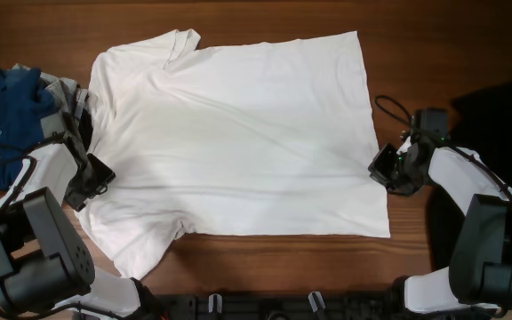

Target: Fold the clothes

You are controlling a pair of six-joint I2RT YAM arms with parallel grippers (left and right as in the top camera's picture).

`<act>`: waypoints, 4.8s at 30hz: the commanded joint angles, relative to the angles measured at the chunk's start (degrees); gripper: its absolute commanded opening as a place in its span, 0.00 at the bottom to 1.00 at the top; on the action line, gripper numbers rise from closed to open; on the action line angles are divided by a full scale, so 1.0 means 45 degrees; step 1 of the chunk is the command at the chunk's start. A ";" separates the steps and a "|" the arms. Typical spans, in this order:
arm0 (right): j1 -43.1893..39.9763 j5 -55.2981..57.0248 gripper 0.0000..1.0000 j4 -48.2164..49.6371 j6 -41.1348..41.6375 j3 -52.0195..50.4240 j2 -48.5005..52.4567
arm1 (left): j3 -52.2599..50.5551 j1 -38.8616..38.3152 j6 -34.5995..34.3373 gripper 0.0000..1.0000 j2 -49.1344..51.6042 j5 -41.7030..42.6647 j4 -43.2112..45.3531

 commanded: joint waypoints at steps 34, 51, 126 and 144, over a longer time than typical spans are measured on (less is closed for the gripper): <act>-0.0291 0.1273 0.08 0.7951 -0.0933 0.4731 0.6290 | 0.3351 -0.4245 0.3449 0.76 -0.3837 0.3968 -0.2603; -0.1457 -0.4192 0.47 0.4002 -0.2934 0.4741 -0.0831 | 0.3235 -0.3871 0.1540 0.74 -0.3648 0.2161 -0.5090; -0.1428 -0.1681 0.62 -0.4809 -0.3269 0.4532 -0.0996 | -0.4809 -0.5969 -0.4323 0.41 -0.3492 0.6844 -0.1914; -0.1428 -0.1107 0.66 -0.5455 -0.3249 0.4532 -0.0996 | -0.1175 -0.4002 -0.0583 0.48 -0.3487 0.5299 -0.2322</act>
